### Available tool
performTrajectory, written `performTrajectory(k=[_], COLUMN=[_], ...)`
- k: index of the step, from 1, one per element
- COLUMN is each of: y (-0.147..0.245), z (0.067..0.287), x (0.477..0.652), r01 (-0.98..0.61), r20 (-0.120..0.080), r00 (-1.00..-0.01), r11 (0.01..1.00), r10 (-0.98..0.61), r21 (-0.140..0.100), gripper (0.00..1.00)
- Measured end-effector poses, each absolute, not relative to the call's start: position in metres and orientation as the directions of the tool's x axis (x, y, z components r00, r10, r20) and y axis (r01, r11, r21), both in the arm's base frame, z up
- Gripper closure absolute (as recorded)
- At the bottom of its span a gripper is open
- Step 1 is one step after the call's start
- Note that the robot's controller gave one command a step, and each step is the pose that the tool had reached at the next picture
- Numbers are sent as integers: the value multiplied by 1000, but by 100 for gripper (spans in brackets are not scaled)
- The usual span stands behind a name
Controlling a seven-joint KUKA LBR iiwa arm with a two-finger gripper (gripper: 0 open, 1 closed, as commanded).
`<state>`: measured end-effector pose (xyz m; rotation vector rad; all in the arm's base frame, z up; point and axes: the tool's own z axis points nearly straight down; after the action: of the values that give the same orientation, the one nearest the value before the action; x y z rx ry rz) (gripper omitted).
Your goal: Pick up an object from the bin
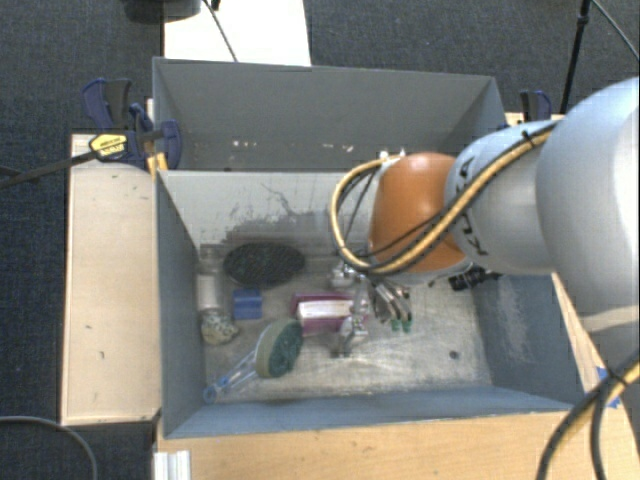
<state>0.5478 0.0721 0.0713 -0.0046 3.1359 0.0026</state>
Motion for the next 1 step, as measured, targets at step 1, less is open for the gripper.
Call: performTrajectory(k=[1], y=[119], z=[101], x=[514], r01=[162], r20=[0], r00=[-987], r11=[987], r10=[162], r21=[3], gripper=[0])
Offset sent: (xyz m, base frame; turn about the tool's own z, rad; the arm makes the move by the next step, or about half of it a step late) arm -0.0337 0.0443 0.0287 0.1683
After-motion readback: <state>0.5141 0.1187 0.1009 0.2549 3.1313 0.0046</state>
